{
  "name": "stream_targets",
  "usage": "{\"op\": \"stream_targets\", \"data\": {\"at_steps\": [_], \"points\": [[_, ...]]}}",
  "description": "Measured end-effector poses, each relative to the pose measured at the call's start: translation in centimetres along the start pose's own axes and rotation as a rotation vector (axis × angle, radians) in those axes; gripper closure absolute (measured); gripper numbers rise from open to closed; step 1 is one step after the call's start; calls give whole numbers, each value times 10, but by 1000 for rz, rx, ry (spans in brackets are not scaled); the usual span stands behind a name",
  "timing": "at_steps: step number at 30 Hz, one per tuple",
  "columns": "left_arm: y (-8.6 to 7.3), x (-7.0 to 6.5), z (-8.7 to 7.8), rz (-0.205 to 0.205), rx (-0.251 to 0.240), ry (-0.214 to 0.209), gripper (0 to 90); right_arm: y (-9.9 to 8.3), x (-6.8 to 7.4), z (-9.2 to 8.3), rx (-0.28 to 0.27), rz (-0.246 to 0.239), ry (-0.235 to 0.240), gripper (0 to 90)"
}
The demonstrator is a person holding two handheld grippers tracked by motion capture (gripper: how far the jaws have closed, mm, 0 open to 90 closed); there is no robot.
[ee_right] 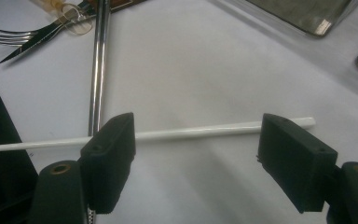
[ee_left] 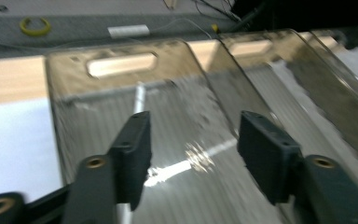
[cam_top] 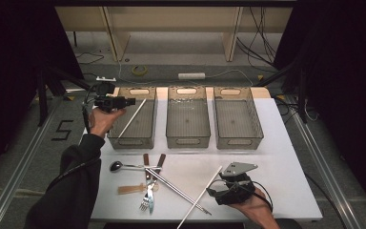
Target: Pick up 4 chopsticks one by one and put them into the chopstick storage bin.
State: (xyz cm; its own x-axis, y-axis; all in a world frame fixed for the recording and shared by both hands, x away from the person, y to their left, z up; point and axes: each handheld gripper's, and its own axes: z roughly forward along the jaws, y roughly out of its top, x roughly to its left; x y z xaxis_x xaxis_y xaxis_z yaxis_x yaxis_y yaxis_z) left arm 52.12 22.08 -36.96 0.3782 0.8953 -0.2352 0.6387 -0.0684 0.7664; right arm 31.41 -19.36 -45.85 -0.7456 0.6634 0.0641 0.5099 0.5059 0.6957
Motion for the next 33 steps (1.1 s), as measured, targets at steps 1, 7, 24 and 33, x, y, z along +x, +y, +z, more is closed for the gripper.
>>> {"op": "stream_targets", "data": {"at_steps": [1,7,24,33], "points": [[-3,-6,-4,11,13,-6,400,0,0,-1,-3,0,-3,284],[-26,-37,-29,42,27,-78,342,0,-3,-4,-19,18,-20,284],[-81,-111,-46,153,156,-195,272,1,-13,-14,-57,48,-64,284],[-124,-155,-36,226,257,-271,269,0,-16,-17,-73,72,-91,284]]}}
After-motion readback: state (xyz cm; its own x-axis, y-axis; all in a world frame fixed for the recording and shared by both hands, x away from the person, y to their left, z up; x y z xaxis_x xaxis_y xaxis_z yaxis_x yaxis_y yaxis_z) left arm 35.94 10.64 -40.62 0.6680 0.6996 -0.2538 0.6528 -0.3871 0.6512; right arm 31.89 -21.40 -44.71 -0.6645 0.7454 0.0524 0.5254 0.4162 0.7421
